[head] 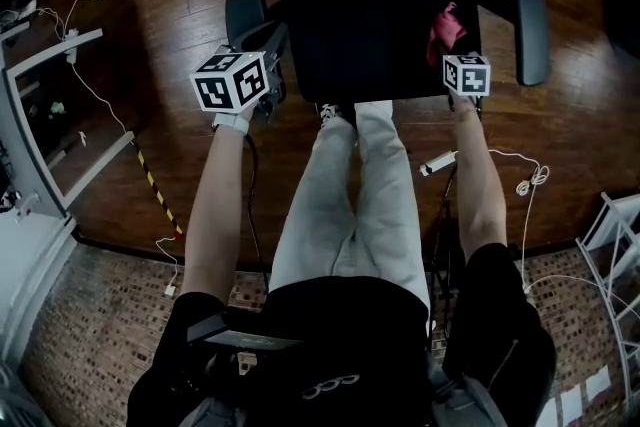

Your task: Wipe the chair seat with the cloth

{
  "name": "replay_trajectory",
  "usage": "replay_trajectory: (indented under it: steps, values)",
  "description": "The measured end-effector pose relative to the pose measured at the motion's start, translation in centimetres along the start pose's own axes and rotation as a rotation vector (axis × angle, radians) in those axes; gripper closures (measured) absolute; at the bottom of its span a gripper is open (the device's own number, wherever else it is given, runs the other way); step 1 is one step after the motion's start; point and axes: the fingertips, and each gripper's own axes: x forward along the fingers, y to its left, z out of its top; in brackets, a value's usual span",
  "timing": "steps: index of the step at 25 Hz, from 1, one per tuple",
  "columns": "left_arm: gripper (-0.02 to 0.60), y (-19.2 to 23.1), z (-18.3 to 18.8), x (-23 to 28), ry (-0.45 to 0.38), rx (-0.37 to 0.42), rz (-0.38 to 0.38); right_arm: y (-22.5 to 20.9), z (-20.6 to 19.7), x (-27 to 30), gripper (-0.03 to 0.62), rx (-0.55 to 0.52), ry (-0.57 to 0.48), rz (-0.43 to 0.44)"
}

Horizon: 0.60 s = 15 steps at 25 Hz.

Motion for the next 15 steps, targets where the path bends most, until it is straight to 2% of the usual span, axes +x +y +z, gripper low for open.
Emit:
replay_trajectory:
  steps: [6,9,13,15]
  values:
    - [0.588,-0.1,0.0,-0.1,-0.001,0.016,-0.010,-5.3,-0.8,-3.9,0.525,-0.051,0.032,-0.297]
    - [0.588,-0.1,0.0,0.0,0.003,0.005,-0.022,-6.6,-1.5,-5.2,0.525,-0.076,0.052,-0.375]
    - [0.588,-0.1,-0.1,0.1,0.008,0.006,-0.028,-9.7,-3.7,-7.7,0.525,-0.036,0.116,-0.541]
    - [0.588,0.0,-0.1,0.1,0.011,0.007,-0.030,-9.7,-5.2,-7.9,0.525,0.002,0.149,-0.559]
